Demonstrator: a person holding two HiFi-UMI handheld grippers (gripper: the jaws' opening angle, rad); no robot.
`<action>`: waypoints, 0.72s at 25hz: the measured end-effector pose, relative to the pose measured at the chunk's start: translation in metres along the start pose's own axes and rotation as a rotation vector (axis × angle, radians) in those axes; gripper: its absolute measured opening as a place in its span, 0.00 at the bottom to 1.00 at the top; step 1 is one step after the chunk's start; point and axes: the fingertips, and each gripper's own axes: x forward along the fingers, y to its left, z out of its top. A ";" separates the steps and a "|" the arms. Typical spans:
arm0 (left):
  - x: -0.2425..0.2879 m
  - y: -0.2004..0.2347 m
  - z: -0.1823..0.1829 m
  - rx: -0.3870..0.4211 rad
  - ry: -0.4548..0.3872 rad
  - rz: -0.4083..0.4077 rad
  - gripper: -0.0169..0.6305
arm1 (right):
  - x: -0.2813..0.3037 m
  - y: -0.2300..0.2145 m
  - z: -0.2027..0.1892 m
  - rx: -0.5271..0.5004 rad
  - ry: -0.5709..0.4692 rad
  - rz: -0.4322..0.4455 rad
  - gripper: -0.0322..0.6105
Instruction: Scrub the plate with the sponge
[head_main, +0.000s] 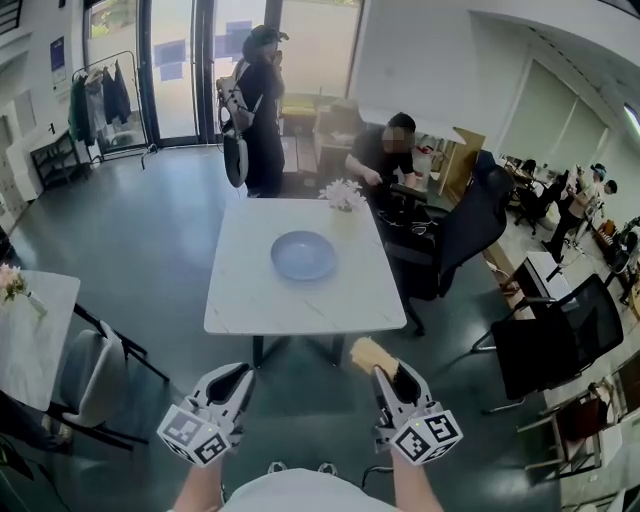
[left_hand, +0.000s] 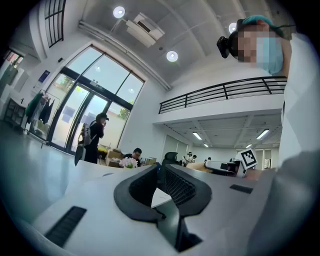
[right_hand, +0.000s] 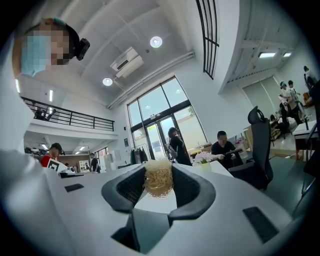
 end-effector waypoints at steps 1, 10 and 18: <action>-0.002 0.003 0.000 -0.002 -0.001 -0.005 0.13 | 0.000 0.002 -0.002 0.004 -0.004 -0.005 0.30; -0.014 0.032 -0.005 -0.028 0.016 -0.032 0.13 | 0.005 0.019 -0.018 0.016 0.011 -0.055 0.30; 0.026 0.065 -0.011 -0.063 0.030 0.020 0.13 | 0.053 -0.021 -0.018 0.037 0.031 -0.046 0.30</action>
